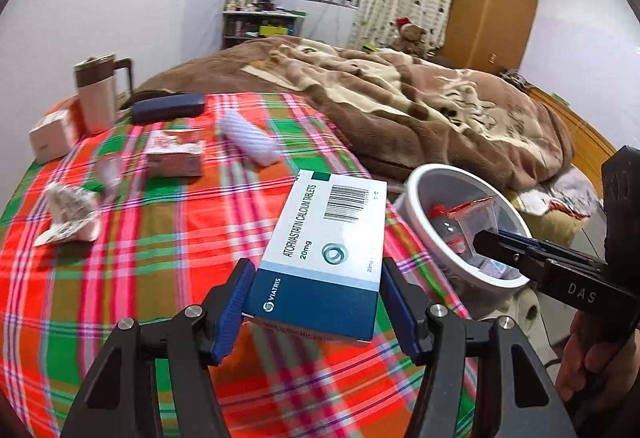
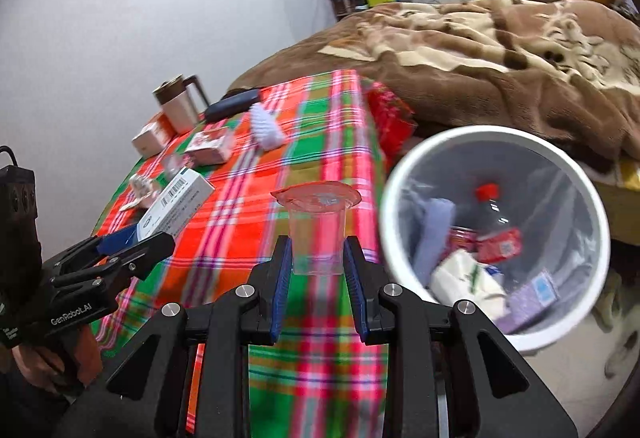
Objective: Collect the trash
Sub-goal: 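Carry the medicine box and plastic cup over the bin with both tools, then open both tools to drop the medicine box and cup into the bin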
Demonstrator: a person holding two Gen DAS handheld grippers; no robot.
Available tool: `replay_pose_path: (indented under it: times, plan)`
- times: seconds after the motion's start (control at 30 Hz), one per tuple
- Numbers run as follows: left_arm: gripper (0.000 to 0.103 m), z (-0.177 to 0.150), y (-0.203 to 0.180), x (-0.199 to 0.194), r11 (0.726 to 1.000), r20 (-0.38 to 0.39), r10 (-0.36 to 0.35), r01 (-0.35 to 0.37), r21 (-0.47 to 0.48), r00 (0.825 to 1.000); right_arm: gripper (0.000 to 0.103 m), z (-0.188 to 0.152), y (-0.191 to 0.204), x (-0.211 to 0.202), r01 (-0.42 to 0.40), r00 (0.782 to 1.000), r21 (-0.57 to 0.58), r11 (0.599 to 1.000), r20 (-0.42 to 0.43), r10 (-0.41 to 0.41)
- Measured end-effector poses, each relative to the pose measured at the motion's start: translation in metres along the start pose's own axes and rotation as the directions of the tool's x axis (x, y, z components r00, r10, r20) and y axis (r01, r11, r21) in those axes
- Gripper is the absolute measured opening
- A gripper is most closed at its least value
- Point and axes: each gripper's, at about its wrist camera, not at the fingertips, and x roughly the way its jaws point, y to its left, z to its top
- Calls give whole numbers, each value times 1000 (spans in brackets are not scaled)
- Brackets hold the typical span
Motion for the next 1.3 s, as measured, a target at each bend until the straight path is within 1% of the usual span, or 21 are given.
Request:
replay_pose_path:
  times: [0.3,0.5,0.67,0.8,1.1,1.2,1.3]
  plan:
    - [63,11,-48,27,993,-25,-85,87,84,996,27,-8,-46,-15,73,997,93,993,15,-74]
    - [63,18,-79,45,981,-45,-141,146,131,989,27,-11,-69,-20,113,993,145,983,11,-116]
    - [63,22,-98,64,971,-76,-174,184,150,982,28,-15,-83,-22,135,991,175,975,0,-137]
    - [63,24,-108,78,965,-102,-192,206,161,976,28,-17,-92,-22,143,990,188,972,-10,-144]
    - [63,23,-123,111,955,-180,-205,237,179,962,28,-21,-104,-18,161,987,199,967,-51,-154]
    - [64,24,-125,117,952,-187,-211,245,183,959,28,-21,-105,-15,176,984,197,965,-72,-164]
    - [65,26,-125,116,952,-173,-221,251,175,960,29,-22,-106,-13,188,981,197,962,-80,-175]
